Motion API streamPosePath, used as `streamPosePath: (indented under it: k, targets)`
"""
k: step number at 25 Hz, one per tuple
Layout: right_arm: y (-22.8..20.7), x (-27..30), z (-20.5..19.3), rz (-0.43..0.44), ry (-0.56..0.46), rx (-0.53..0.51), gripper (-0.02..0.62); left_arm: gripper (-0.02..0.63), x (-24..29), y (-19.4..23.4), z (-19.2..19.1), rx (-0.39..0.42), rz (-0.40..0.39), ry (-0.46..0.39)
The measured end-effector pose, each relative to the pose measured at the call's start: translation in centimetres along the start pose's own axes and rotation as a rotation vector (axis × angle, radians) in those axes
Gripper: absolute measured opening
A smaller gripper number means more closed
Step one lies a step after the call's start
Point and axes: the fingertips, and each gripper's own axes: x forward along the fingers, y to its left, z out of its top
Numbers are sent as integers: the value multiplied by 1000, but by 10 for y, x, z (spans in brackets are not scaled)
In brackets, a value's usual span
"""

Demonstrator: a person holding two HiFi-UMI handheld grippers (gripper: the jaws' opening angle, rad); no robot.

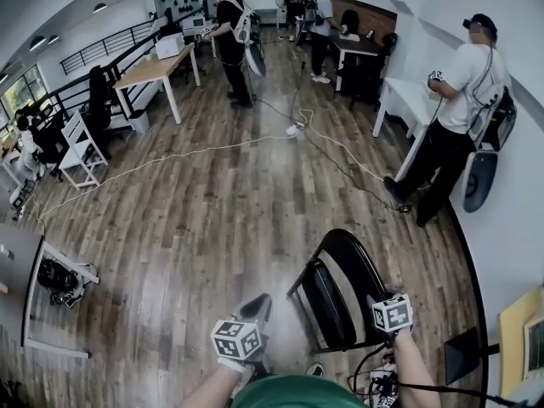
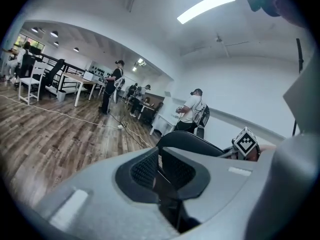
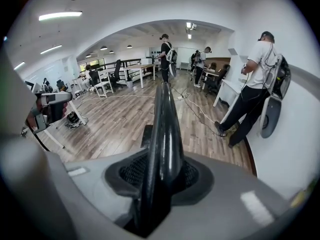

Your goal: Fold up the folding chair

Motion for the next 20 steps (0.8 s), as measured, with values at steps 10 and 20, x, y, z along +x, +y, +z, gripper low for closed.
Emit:
streamPosePath:
  k: [10, 20]
  targets:
    - [-14, 7, -2, -8, 7, 5, 129, 28, -9, 3, 24, 75, 68, -85]
    - [-14, 7, -3, -31, 24, -7, 135, 28, -9, 8, 19, 61, 65, -67]
